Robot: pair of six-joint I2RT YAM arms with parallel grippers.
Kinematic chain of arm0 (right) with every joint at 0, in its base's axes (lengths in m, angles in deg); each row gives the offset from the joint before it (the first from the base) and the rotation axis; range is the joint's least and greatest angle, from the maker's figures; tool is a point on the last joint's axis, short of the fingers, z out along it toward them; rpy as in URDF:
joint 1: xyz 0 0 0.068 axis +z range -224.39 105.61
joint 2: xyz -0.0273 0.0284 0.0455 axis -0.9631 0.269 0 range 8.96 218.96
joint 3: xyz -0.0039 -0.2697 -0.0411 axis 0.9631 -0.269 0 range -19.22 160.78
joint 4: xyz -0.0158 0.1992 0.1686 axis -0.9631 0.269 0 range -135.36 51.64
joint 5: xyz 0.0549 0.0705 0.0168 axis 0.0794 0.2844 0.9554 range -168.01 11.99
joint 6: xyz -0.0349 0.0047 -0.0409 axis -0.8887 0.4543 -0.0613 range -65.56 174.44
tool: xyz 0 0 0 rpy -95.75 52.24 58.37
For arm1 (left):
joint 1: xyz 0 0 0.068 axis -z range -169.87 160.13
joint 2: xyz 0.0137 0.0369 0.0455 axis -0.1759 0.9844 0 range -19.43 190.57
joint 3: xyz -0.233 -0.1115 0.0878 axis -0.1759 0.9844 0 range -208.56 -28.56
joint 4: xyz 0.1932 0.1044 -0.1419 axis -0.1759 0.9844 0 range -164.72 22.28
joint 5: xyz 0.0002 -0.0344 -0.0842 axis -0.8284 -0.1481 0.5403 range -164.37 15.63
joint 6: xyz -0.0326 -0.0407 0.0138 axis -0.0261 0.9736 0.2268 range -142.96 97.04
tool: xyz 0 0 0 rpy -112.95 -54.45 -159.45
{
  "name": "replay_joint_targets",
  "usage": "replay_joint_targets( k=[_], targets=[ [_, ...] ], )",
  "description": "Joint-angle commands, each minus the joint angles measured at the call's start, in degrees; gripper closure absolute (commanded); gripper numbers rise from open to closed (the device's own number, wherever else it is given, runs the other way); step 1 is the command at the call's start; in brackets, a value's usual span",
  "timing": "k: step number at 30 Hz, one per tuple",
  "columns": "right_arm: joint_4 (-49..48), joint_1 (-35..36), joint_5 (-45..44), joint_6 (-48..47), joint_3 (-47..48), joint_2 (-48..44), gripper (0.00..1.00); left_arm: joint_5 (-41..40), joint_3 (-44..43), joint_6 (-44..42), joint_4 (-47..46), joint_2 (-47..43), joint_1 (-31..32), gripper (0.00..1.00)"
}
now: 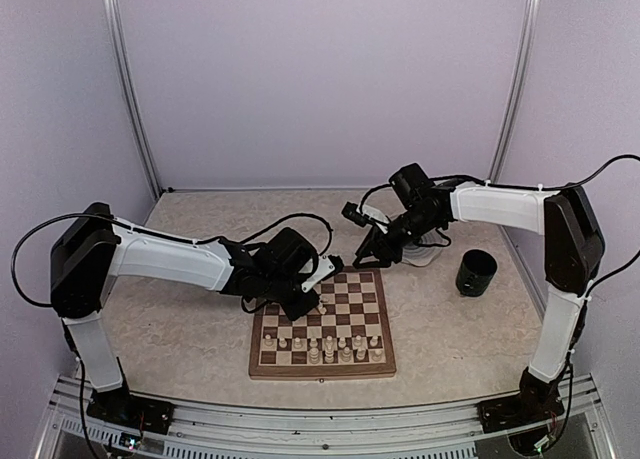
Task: Set up the chess pieces on the board
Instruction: Pick up the chess pile from the chessboard.
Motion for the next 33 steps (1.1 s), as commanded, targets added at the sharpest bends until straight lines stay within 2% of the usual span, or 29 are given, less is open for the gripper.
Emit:
replay_joint_targets(
  k=[1, 5, 16, 19, 26, 33],
  targets=[
    [-0.3, -0.3, 1.8, 0.5, 0.1, 0.3, 0.59, -0.1, -1.2, -0.3, -0.3, -0.7, 0.5, 0.65],
    [-0.1, -0.3, 1.9, 0.5, 0.1, 0.6, 0.59, -0.9, -1.3, -0.1, -1.2, -0.9, 0.7, 0.63],
    [-0.1, -0.3, 2.2, 0.5, -0.1, 1.4, 0.59, -0.9, -1.3, 0.6, -1.9, -1.1, 0.7, 0.74],
    [0.0, -0.2, 2.4, 0.6, 0.0, 1.7, 0.59, -0.7, -1.3, 0.6, -2.3, -1.0, 0.7, 0.73],
    [0.0, -0.2, 2.6, 0.6, -0.1, 1.9, 0.59, -2.0, -1.4, 1.1, -3.5, -1.4, 0.7, 0.63],
    [0.0, -0.2, 2.8, 0.6, -0.2, 2.1, 0.59, -1.4, -1.8, 1.2, -2.8, -0.7, 0.7, 0.80]
  ],
)
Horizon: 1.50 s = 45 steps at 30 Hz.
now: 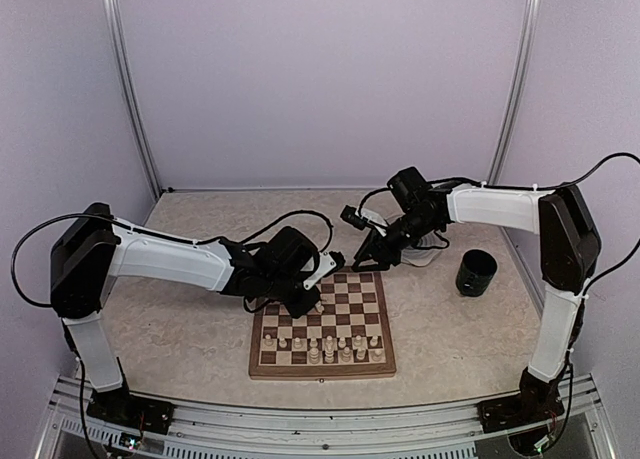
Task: Set up the chess pieces on the board
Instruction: Pick up the chess pile from the chessboard, then adjust the chess pile on the chessboard.
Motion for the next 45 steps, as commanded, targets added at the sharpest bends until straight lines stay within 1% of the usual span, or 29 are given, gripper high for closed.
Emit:
replay_joint_targets(
  k=[1, 3, 5, 8, 10, 11, 12, 13, 19, 25, 29, 33, 39, 45],
  targets=[
    [0.0, -0.2, 1.1, 0.4, -0.3, 0.7, 0.59, 0.0, -1.6, 0.6, -0.8, -0.8, 0.4, 0.82],
    [0.0, -0.1, 1.3, 0.2, -0.5, 0.8, 0.59, 0.1, -1.6, 1.1, -0.8, -1.1, 0.2, 0.86],
    [0.0, -0.1, 2.3, -0.3, -0.9, 0.7, 0.56, 0.9, -1.4, 2.5, -1.1, -1.6, -0.3, 0.88],
    [0.3, 0.9, 3.7, -0.8, -1.0, 0.8, 0.46, 4.0, -0.6, 6.8, -2.3, -2.8, -2.4, 0.90],
    [0.8, 2.0, 3.5, -0.9, -0.7, 1.5, 0.40, 6.7, 0.7, 10.5, -4.4, -3.7, -3.8, 0.94],
    [0.9, 2.7, 3.0, -0.9, -0.5, 2.0, 0.29, 8.2, 1.4, 12.3, -5.6, -4.1, -4.3, 0.96],
    [1.0, 3.4, 2.7, -0.8, -0.2, 2.4, 0.05, 10.1, 2.0, 13.8, -7.2, -4.5, -4.7, 0.97],
    [1.1, 4.1, 2.7, -0.7, 0.2, 2.9, 0.01, 11.4, 2.6, 16.0, -8.4, -4.8, -5.0, 0.98],
    [1.3, 6.3, 1.4, 2.4, 3.9, 6.8, 0.01, 16.7, 6.1, 23.5, -14.7, -5.7, -6.5, 1.00],
    [4.0, 7.2, 3.0, 3.3, 9.0, 10.9, 0.01, 19.9, 10.6, 28.8, -20.9, -7.3, -7.1, 1.00],
    [4.3, 7.7, 4.8, 4.8, 10.6, 12.7, 0.01, 21.4, 13.6, 32.3, -25.1, -8.2, -7.2, 1.00],
    [3.4, 7.7, 4.3, 6.0, 10.3, 12.3, 0.01, 20.5, 15.6, 35.2, -28.1, -9.6, -7.3, 1.00],
    [0.8, 7.5, 4.2, 6.3, 7.5, 8.5, 0.01, 18.4, 17.0, 38.7, -29.4, -10.9, -7.3, 1.00],
    [0.2, 7.5, 6.8, 8.8, 9.2, 10.6, 0.01, 19.1, 18.3, 41.9, -32.7, -11.5, -7.2, 1.00]
  ],
)
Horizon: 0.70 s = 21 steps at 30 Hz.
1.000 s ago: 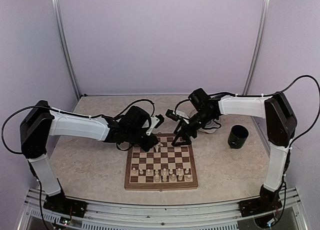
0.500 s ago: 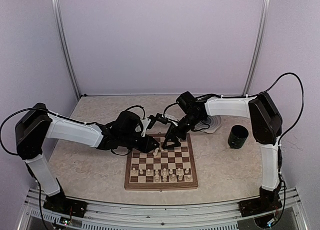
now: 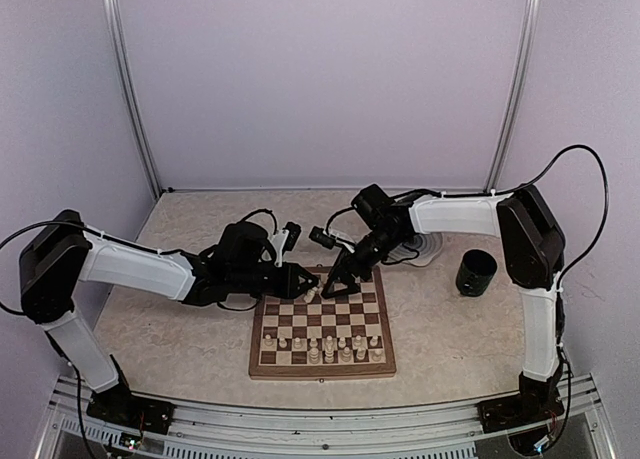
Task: Set up the chess pieces on the board
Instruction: Adjust the chess pile on the chessboard.
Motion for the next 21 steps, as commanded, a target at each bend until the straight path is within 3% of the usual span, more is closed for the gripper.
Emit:
replay_joint_targets(
  k=[1, 10, 21],
  targets=[
    [-1.7, 0.3, 3.6, 2.4, 1.5, -0.4, 0.01, 0.4, 1.2, 3.8, -4.8, -1.6, 0.0, 1.00],
    [-2.8, 0.7, 6.9, 3.8, 2.5, 1.4, 0.01, 8.3, 3.9, 7.4, -13.2, -1.7, 0.1, 1.00],
    [-5.0, -1.3, -2.6, 5.3, -3.2, 0.4, 0.01, 9.6, 6.3, 8.7, -15.5, -3.8, -0.5, 1.00]
  ],
)
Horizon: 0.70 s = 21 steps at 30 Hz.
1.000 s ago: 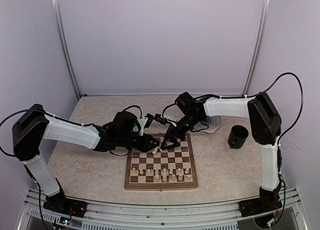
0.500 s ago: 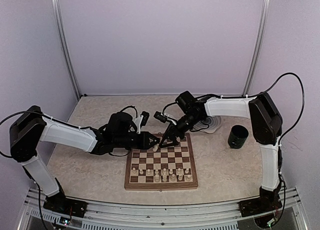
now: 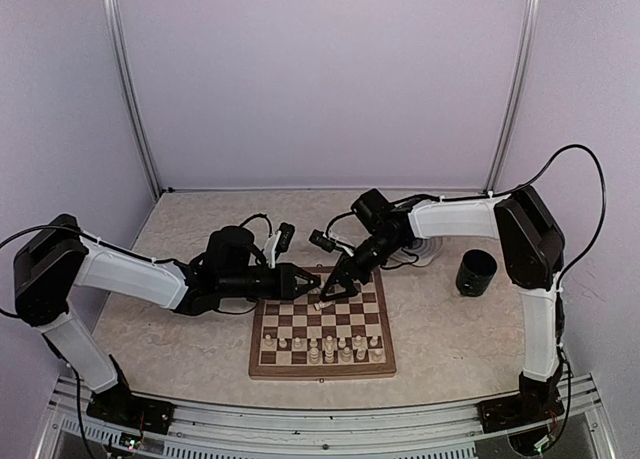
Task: Set up the chess pieces on the board
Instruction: Adjust the chess pile on the chessboard.
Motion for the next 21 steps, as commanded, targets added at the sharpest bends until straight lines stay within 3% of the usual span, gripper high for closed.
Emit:
replay_joint_targets(
  k=[1, 15, 21],
  targets=[
    [-1.9, -1.3, -4.0, 1.0, -1.2, 0.3, 0.01, 2.5, 0.4, 0.7, -3.5, -1.9, -0.1, 1.00],
    [-2.3, -2.0, -4.9, -0.5, -3.2, -1.5, 0.01, 4.0, -0.8, -0.5, 0.5, -2.2, -0.6, 1.00],
    [-2.8, -2.2, -5.3, -2.7, -4.7, -4.4, 0.01, 0.7, -1.1, -1.8, 4.6, -3.3, -1.1, 1.00]
  ],
)
